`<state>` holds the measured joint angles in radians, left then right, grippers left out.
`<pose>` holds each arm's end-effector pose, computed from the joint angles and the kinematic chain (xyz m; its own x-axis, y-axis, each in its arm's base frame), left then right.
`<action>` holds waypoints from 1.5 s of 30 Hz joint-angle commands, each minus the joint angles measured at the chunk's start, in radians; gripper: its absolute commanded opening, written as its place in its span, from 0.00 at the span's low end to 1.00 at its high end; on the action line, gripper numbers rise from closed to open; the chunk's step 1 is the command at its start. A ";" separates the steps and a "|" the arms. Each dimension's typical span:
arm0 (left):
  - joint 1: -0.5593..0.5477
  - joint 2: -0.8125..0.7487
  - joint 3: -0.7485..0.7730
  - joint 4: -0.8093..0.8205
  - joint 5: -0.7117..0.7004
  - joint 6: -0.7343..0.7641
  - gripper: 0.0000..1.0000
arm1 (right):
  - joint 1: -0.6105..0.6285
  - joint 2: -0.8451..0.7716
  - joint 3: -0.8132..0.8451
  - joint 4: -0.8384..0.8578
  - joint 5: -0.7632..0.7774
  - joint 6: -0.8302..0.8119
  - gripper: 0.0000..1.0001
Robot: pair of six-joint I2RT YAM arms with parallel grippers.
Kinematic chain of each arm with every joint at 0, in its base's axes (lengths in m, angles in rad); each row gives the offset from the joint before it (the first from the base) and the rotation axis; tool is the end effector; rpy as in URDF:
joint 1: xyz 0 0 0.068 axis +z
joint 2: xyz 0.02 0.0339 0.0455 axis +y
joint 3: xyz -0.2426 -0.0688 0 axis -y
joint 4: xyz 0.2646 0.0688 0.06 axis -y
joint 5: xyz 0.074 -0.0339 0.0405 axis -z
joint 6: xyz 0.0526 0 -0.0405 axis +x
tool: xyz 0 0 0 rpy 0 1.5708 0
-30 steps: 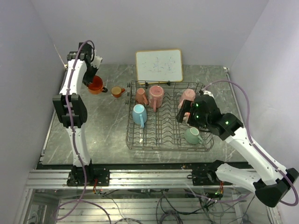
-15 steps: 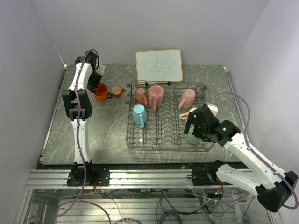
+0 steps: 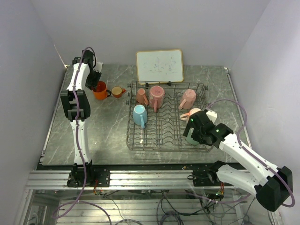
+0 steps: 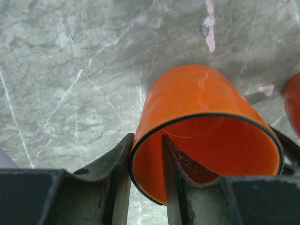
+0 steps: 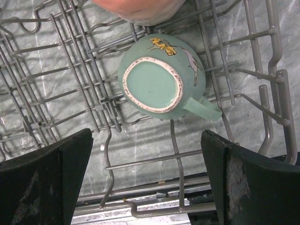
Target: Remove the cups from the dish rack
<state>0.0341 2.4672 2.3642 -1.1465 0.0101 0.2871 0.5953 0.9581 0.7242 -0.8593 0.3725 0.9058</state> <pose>0.5186 0.0172 0.1773 -0.9182 0.2520 -0.3056 0.2389 0.9677 0.0802 0.1832 0.1010 0.1998 -0.7558 0.3734 -0.5380 0.3418 0.9256 0.1623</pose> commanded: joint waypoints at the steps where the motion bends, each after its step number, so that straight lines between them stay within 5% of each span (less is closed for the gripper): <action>1: 0.005 -0.028 -0.011 0.063 0.023 -0.022 0.42 | -0.023 -0.013 -0.018 0.060 0.026 0.055 1.00; 6: 0.005 -0.022 -0.002 0.075 -0.003 -0.027 0.45 | -0.070 -0.004 -0.018 0.084 0.031 0.040 1.00; 12: 0.006 -0.062 -0.005 0.104 -0.010 -0.039 0.86 | -0.178 -0.015 -0.045 0.125 -0.028 -0.016 1.00; 16: 0.003 -0.077 0.080 0.041 0.030 -0.055 1.00 | -0.221 -0.017 -0.064 0.156 -0.064 -0.037 1.00; 19: 0.003 -0.142 0.095 0.009 0.059 -0.055 1.00 | -0.249 0.002 -0.084 0.182 -0.100 -0.051 1.00; 25: 0.006 -0.390 -0.116 0.034 0.140 -0.008 1.00 | -0.276 0.000 -0.142 0.259 -0.171 -0.082 1.00; 32: 0.004 -0.515 -0.120 -0.064 0.264 -0.003 1.00 | -0.305 0.000 -0.174 0.406 -0.301 -0.152 0.98; 45: 0.005 -0.654 -0.254 -0.060 0.288 0.015 1.00 | -0.270 -0.090 -0.205 0.323 -0.413 -0.085 0.90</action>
<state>0.0357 1.8874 2.1391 -1.1984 0.2493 0.2993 0.3023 0.8803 0.5152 -0.5236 0.0132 0.8051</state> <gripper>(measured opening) 0.996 0.904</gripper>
